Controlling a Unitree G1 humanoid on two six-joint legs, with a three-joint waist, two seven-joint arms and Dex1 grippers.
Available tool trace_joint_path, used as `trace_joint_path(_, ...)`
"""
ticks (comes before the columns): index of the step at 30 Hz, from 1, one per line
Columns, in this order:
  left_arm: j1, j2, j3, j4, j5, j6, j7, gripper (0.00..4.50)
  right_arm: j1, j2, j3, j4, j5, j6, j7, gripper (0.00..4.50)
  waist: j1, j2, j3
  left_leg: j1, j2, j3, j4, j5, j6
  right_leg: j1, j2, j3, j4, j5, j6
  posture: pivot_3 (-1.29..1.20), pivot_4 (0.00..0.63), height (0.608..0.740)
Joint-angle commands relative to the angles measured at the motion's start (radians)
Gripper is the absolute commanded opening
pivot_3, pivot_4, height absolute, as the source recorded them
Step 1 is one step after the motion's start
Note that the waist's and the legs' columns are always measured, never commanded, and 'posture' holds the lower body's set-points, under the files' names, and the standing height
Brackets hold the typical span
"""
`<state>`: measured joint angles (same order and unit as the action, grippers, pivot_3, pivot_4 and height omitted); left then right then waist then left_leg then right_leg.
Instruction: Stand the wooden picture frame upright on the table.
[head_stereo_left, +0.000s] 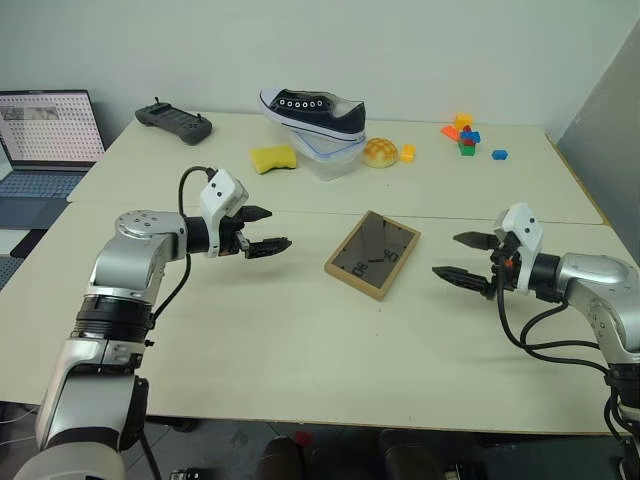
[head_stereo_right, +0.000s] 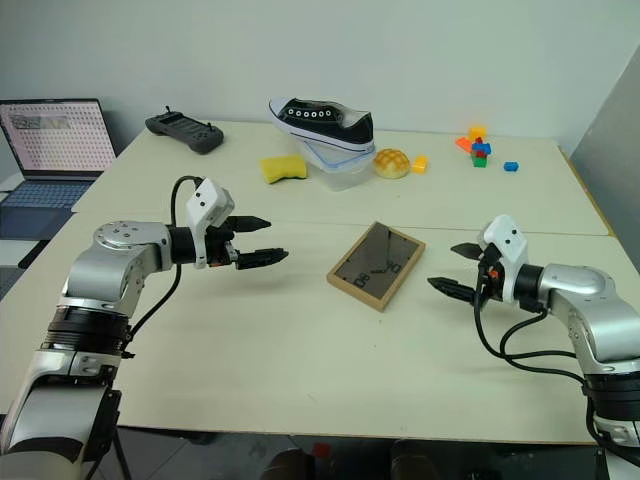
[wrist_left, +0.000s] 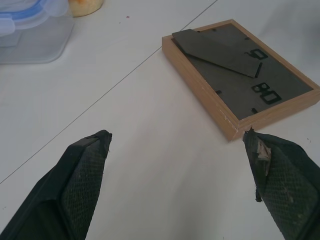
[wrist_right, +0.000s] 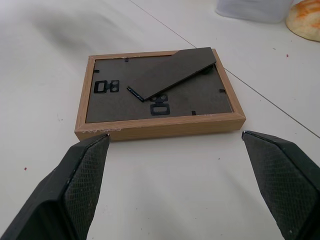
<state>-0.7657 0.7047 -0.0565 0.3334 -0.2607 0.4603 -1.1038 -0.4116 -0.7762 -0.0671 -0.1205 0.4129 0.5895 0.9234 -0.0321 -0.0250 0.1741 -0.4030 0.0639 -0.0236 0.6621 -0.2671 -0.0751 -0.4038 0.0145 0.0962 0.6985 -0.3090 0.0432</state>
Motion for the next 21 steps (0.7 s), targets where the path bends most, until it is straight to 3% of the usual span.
trace_joint_path(1,-0.035,0.003,-0.002,0.005,0.009,-0.020,-0.019,4.50,0.001,-0.009,-0.037,-0.036,0.015,-0.003,-0.006,4.48,0.000,0.000,0.000,0.000,0.000,0.000,0.000,0.000,0.000,0.000,0.000,0.000,0.000,0.000,0.000,0.00,0.150,0.740)
trace_joint_path(7,-0.069,-0.017,-0.014,0.073,0.029,-0.059,-0.030,4.50,0.021,-0.025,-0.035,-0.041,0.006,0.001,-0.008,4.48,0.000,0.000,0.000,0.000,0.000,0.000,0.000,0.000,0.000,0.000,0.000,0.000,0.000,0.000,0.000,0.00,0.150,0.740)
trace_joint_path(11,-0.130,-0.095,-0.042,0.212,0.092,-0.135,0.040,4.50,0.026,0.028,-0.004,-0.028,-0.060,0.030,-0.141,4.48,0.002,0.000,0.000,0.000,0.000,0.000,0.001,0.000,0.000,0.000,0.000,0.000,0.000,0.000,0.000,0.00,0.150,0.740)
trace_joint_path(13,-0.169,-0.139,-0.051,0.312,0.131,-0.181,0.095,4.14,0.031,0.067,0.009,-0.034,-0.080,0.043,-0.199,4.50,0.003,0.000,0.000,0.000,0.000,0.000,0.001,0.000,0.000,0.000,0.000,0.000,0.000,0.000,0.000,0.00,0.150,0.740)
trace_joint_path(18,-0.243,-0.264,-0.063,0.498,0.196,-0.308,0.212,3.19,0.041,0.191,0.053,-0.042,-0.177,0.046,-0.377,3.57,0.002,0.000,0.000,-0.002,0.000,0.000,0.001,0.000,0.000,-0.001,0.000,0.000,0.001,0.000,0.000,0.00,0.150,0.740)
trace_joint_path(21,-0.274,-0.336,-0.081,0.562,0.231,-0.358,0.252,2.46,0.032,0.275,0.060,-0.028,-0.227,0.053,-0.494,2.71,0.001,0.000,0.000,-0.002,0.000,0.000,0.001,0.000,0.000,-0.002,0.000,0.000,0.001,0.000,0.000,0.00,0.150,0.740)
